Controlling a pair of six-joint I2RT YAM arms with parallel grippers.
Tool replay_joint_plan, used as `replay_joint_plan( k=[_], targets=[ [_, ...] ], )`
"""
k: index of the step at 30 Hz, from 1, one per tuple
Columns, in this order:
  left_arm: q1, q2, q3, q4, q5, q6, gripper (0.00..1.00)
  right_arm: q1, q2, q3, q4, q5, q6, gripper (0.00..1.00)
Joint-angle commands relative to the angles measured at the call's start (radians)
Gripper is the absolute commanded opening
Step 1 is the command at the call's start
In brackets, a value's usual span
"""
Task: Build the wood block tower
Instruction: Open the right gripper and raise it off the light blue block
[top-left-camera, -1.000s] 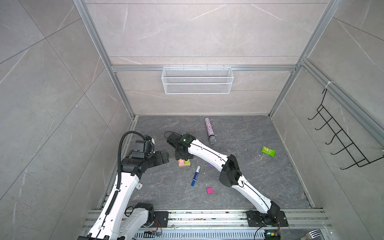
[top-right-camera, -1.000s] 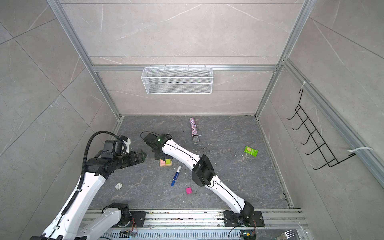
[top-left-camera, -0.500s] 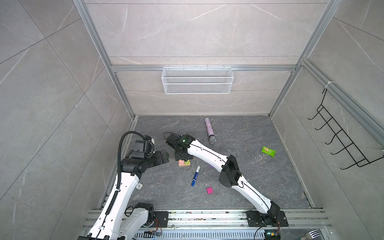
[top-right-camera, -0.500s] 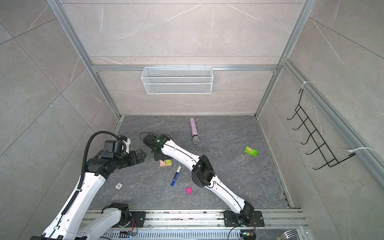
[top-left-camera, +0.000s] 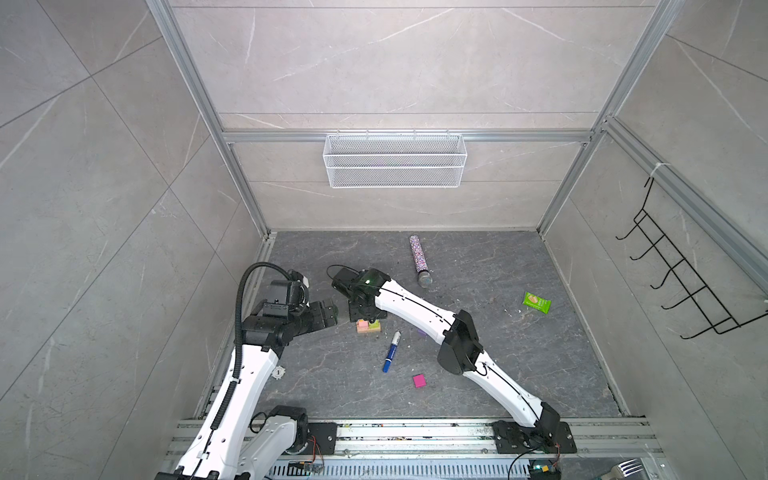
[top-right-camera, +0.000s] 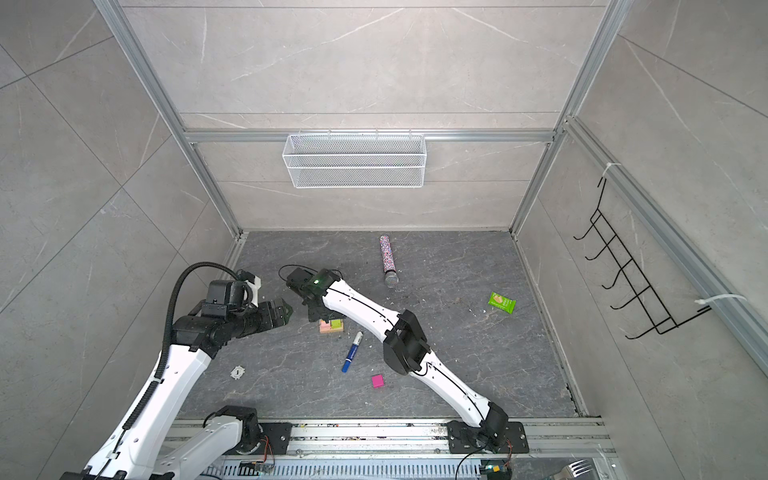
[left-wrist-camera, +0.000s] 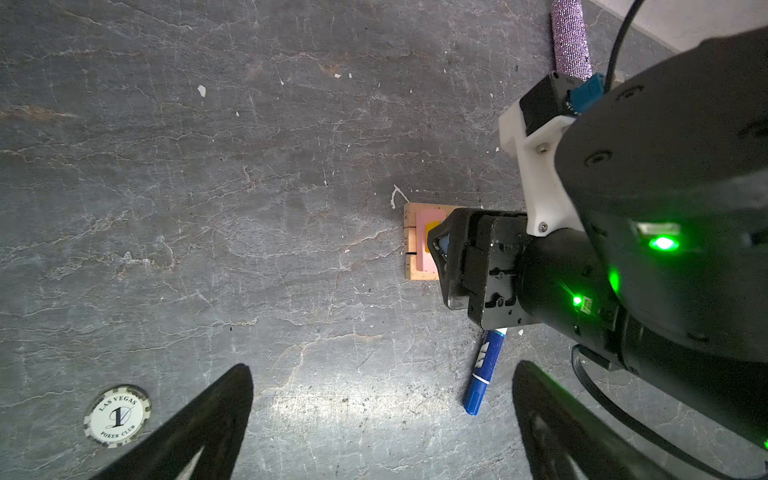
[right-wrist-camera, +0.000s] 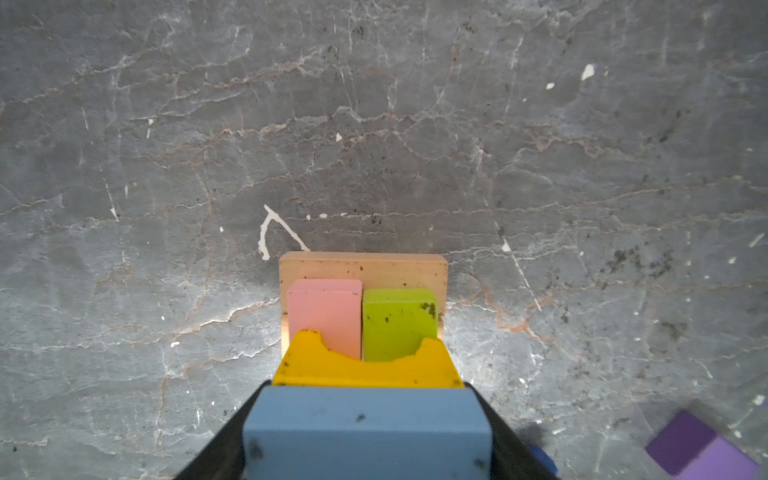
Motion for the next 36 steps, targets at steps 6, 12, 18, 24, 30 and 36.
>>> replay_joint_plan(
  k=[6, 12, 18, 24, 30, 36],
  targets=[
    [0.004, -0.004, 0.012, -0.003, 0.005, -0.002, 1.00, 0.006, 0.014, 0.013, -0.018, 0.025, 0.007, 0.61],
    [0.005, 0.002, 0.012, 0.000, 0.009, -0.003, 1.00, 0.007, -0.004, 0.011, -0.018, 0.028, -0.011, 0.72],
    [0.004, 0.007, 0.012, 0.001, 0.016, -0.002, 1.00, 0.007, -0.045, -0.002, -0.010, 0.046, -0.043, 0.89],
    [0.004, 0.033, 0.014, 0.004, 0.039, 0.003, 1.00, 0.009, -0.087, -0.044, 0.005, 0.040, -0.055, 0.98],
    [0.005, 0.038, 0.010, 0.011, 0.054, 0.014, 1.00, 0.010, -0.173, -0.131, 0.039, 0.030, -0.062, 0.99],
    [0.003, 0.041, 0.005, 0.023, 0.099, 0.021, 1.00, 0.010, -0.259, -0.247, 0.095, 0.028, -0.070, 0.99]
  ],
)
